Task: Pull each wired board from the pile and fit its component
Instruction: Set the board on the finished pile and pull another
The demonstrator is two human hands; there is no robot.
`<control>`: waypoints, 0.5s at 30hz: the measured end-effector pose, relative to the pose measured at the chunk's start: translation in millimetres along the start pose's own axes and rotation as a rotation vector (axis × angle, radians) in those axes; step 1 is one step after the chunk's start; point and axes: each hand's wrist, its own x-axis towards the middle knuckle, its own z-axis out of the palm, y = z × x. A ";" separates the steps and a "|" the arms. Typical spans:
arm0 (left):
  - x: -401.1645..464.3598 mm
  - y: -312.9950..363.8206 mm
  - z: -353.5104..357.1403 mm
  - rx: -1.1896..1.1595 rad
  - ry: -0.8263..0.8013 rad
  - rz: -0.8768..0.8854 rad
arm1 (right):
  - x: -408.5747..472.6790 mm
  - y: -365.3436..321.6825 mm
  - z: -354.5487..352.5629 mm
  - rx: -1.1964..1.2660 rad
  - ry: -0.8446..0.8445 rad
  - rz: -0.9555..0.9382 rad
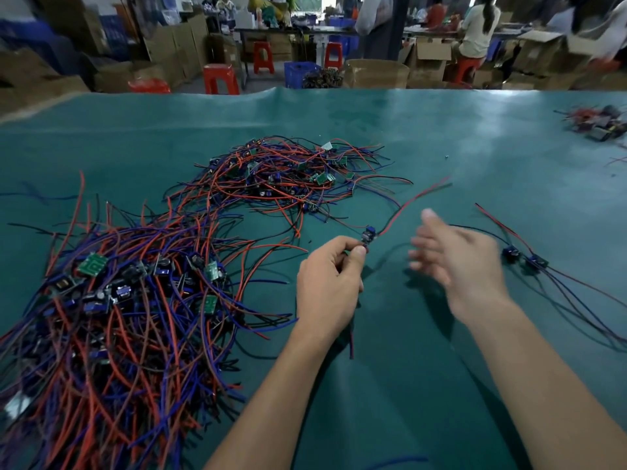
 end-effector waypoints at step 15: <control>-0.4 1.9 1.9 0.169 -0.098 0.026 | -63.1 -119.6 69.0 0.019 -0.245 -0.762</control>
